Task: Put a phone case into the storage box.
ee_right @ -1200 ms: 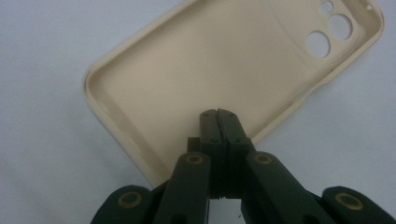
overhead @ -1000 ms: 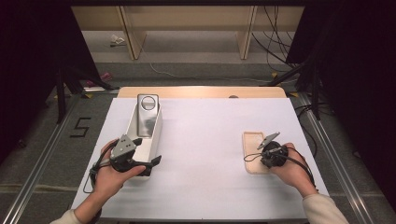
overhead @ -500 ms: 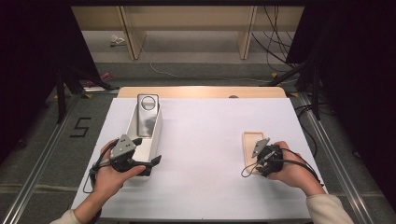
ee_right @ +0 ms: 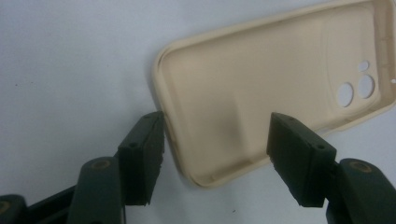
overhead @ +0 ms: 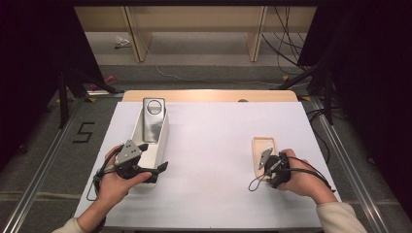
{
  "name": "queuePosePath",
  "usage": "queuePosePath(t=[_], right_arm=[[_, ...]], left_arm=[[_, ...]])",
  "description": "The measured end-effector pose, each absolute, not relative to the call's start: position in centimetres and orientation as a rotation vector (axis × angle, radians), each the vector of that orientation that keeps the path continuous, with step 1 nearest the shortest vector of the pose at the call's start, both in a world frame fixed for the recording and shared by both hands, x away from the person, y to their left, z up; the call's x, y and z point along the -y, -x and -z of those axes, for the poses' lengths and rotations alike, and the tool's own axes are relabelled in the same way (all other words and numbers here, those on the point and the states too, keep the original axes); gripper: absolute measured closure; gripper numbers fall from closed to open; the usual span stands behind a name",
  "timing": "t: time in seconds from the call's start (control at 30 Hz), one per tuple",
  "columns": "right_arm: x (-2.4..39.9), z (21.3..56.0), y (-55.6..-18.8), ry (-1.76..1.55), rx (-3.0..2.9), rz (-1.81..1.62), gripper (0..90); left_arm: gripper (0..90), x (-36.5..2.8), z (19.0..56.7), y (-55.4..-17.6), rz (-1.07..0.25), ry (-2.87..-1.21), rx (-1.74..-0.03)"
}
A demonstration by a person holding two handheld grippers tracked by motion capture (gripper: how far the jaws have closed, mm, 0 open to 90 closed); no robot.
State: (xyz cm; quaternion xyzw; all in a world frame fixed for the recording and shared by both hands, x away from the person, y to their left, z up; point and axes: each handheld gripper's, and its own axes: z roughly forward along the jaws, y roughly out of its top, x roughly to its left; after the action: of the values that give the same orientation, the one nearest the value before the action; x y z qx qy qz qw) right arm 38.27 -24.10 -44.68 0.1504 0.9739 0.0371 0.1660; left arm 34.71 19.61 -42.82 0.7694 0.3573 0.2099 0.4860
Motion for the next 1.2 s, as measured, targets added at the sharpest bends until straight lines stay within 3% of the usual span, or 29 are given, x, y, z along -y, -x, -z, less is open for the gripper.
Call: queuePosePath(t=[0.2,0.3,1.2], right_arm=[[23.75,44.97,-38.2,-0.373,-2.79,-0.058,40.4],[23.62,44.92,-38.18,-0.35,-2.794,-0.049,46.5],[23.11,45.21,-38.21,-0.243,-2.899,-0.005,73.2]], left_arm=[[5.2,-19.59,42.83,-34.72,-0.51,-1.876,-0.866],[5.1,-19.56,42.82,-34.72,-0.51,-1.877,-0.863],[5.3,-19.52,42.88,-34.71,-0.505,-1.878,-0.864]])
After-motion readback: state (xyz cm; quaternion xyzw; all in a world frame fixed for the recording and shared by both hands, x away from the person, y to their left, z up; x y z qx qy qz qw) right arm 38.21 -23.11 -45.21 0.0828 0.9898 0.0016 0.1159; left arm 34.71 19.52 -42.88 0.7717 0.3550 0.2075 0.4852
